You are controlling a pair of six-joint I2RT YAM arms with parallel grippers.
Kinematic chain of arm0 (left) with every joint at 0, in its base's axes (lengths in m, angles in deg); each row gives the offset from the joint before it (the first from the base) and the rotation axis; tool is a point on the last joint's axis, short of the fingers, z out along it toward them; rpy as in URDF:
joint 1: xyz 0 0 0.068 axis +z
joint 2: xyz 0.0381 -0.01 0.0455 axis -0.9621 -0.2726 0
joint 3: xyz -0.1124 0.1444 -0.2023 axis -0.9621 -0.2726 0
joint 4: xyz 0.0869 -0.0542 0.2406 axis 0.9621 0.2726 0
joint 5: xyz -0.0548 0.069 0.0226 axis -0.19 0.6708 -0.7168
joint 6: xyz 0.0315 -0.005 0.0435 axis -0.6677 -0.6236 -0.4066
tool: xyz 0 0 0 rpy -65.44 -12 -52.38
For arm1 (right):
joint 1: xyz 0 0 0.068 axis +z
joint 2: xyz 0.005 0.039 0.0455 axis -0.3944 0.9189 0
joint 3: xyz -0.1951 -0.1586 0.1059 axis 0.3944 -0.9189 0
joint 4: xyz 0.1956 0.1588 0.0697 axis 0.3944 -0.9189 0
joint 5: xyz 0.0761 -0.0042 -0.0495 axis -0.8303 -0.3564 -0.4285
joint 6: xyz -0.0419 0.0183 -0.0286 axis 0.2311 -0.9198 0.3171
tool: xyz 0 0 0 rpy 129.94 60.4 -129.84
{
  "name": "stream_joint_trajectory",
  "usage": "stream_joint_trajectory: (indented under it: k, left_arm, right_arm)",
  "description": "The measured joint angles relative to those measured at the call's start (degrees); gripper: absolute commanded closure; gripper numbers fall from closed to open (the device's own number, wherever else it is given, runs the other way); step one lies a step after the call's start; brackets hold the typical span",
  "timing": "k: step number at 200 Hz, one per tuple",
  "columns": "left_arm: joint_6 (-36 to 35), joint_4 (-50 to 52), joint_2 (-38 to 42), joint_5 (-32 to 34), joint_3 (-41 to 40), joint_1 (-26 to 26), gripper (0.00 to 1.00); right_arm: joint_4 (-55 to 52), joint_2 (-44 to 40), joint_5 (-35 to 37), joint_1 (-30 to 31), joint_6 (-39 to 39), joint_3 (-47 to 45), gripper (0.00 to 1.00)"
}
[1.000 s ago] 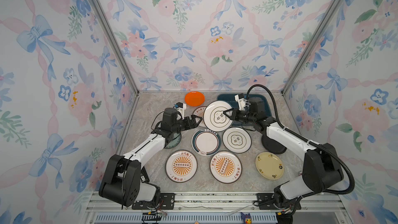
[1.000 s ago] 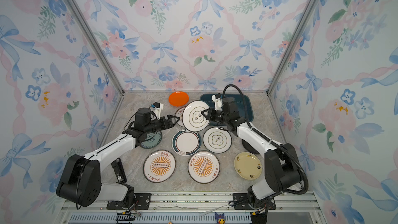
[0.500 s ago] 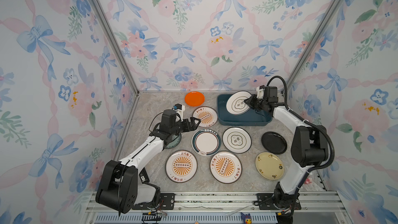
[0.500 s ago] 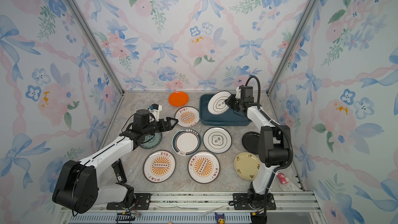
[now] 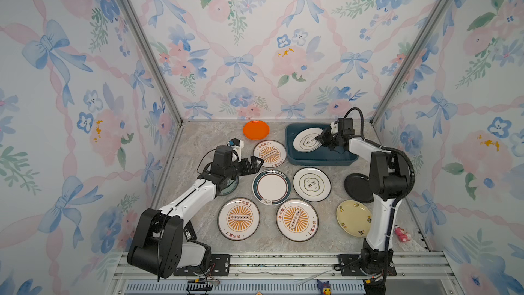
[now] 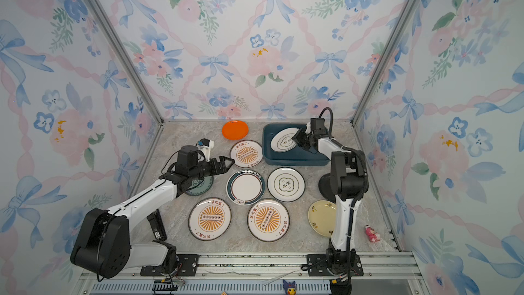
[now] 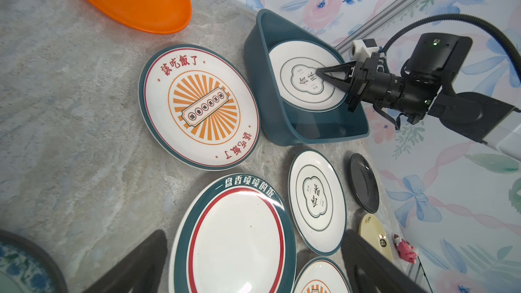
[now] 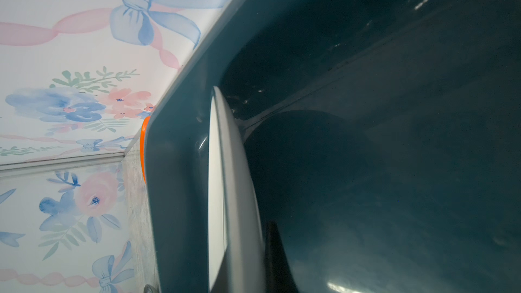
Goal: Place the plates into the plastic bin on the countertop
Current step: Place the plate in the plastic bin.
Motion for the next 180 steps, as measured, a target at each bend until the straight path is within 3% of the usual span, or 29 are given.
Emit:
stream_joint_trajectory:
  k: [51,118,180]
  left_arm:
    - [-0.1,0.1,-1.1,0.2,0.0,0.0,0.02]
    - [-0.2,0.2,-1.8,0.2,0.0,0.0,0.02]
    - [-1.0,1.3,-3.2,0.6,0.0,0.0,0.02]
  right_arm:
    - [3.3,3.2,-2.0,-0.1,-3.2,0.0,0.98]
    - [4.5,6.5,-3.5,-0.1,-4.9,0.8,0.56]
    - [-5.2,6.6,0.3,-0.1,1.5,6.0,0.43]
